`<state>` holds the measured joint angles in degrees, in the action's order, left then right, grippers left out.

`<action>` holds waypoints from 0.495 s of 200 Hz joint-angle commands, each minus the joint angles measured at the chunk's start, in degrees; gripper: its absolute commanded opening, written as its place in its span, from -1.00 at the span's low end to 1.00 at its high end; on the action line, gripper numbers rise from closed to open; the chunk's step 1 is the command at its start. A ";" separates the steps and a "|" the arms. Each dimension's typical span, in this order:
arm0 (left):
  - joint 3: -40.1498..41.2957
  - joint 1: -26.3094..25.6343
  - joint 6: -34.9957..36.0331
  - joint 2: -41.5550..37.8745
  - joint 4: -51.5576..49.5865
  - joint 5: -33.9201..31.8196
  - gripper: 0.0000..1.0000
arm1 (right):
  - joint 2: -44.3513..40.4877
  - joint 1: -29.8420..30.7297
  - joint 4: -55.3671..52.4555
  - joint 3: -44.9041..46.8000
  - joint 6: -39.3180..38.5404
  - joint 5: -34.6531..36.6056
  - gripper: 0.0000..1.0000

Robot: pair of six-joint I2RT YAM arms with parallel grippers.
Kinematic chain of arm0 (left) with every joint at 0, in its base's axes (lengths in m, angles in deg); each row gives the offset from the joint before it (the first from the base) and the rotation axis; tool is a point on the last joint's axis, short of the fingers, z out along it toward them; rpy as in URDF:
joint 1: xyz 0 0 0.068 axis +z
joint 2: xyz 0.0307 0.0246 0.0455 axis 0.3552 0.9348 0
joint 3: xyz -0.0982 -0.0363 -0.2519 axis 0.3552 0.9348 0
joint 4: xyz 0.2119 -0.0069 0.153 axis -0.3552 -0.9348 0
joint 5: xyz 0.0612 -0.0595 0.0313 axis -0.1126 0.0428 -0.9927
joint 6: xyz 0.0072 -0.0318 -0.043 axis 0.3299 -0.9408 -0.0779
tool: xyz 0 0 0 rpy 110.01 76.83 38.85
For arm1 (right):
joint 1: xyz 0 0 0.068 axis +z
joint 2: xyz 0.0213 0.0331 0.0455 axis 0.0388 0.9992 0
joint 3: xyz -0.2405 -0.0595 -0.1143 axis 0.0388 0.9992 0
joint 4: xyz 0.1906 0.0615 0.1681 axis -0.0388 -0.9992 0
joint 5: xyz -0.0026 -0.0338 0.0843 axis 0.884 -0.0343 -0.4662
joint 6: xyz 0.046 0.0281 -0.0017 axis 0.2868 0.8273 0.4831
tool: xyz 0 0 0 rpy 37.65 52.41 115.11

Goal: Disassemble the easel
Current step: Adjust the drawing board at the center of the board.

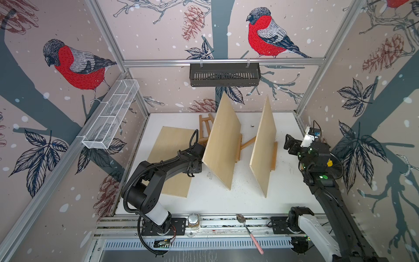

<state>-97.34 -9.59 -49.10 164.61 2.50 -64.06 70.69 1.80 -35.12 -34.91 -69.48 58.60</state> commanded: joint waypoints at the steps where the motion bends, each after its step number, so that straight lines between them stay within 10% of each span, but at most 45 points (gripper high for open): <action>1: 0.85 -0.11 -0.47 0.53 -9.84 2.35 -0.19 | 0.14 -0.02 1.65 0.19 0.68 -0.02 0.79; 99: -0.72 -0.05 -1.93 5.18 -8.64 -0.84 -0.42 | -0.11 -0.02 1.50 0.25 0.61 0.50 0.80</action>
<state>-99.05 -10.11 -49.71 167.23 -1.15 -65.63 70.88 1.75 -35.01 -34.62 -69.45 58.62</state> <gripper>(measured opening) 0.294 0.899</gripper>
